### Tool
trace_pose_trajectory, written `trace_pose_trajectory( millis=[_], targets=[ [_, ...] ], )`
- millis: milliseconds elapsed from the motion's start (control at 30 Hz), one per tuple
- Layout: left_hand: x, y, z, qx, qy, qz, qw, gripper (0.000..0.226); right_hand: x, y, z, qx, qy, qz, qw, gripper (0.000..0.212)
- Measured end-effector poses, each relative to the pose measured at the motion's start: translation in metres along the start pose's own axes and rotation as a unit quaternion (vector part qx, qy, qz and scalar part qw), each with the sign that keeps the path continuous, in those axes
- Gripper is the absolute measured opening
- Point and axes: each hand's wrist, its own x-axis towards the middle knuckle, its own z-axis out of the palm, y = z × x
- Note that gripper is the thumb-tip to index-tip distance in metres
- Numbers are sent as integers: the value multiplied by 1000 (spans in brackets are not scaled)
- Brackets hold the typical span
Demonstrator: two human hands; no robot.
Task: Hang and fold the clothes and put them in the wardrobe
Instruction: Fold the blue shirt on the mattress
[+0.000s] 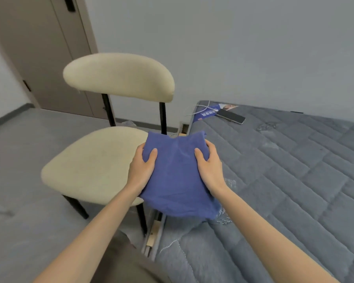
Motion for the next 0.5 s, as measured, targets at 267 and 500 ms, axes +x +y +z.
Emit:
trace_pose_trajectory(
  millis=[267, 500],
  targets=[
    [5, 14, -148, 5, 185, 15, 983, 44, 5, -83, 132, 16, -123, -83, 989, 41],
    [6, -18, -293, 5, 308, -25, 951, 44, -10, -136, 285, 7, -245, -116, 963, 37]
  ],
)
